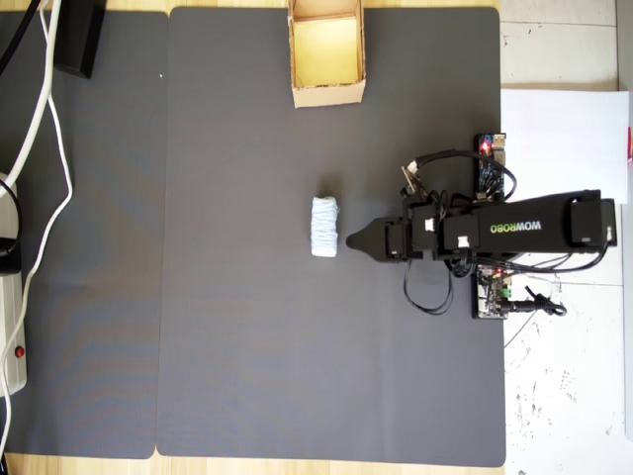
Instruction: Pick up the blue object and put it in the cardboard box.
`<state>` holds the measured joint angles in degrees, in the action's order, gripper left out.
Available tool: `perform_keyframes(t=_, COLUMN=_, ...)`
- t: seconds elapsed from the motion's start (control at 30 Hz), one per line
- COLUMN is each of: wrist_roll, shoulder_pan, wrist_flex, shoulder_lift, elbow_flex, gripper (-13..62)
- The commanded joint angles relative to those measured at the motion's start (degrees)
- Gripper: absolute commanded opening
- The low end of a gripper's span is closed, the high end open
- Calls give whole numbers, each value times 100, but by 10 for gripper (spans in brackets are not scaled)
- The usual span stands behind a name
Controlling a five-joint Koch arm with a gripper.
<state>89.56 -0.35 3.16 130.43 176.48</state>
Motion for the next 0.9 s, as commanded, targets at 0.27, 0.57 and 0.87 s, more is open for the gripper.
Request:
perform_keyframes(t=0.27, wrist_roll=378, shoulder_pan=53, wrist_flex=642, shoulder_lift=519, elbow_flex=211, gripper=341)
perform_keyframes(t=0.57, wrist_roll=369, shoulder_pan=88, wrist_flex=905, shoulder_lift=519, elbow_flex=-44, gripper=342)
perform_keyframes(t=0.87, wrist_roll=387, shoulder_pan=88, wrist_flex=870, shoulder_lift=519, elbow_flex=-738, gripper=342)
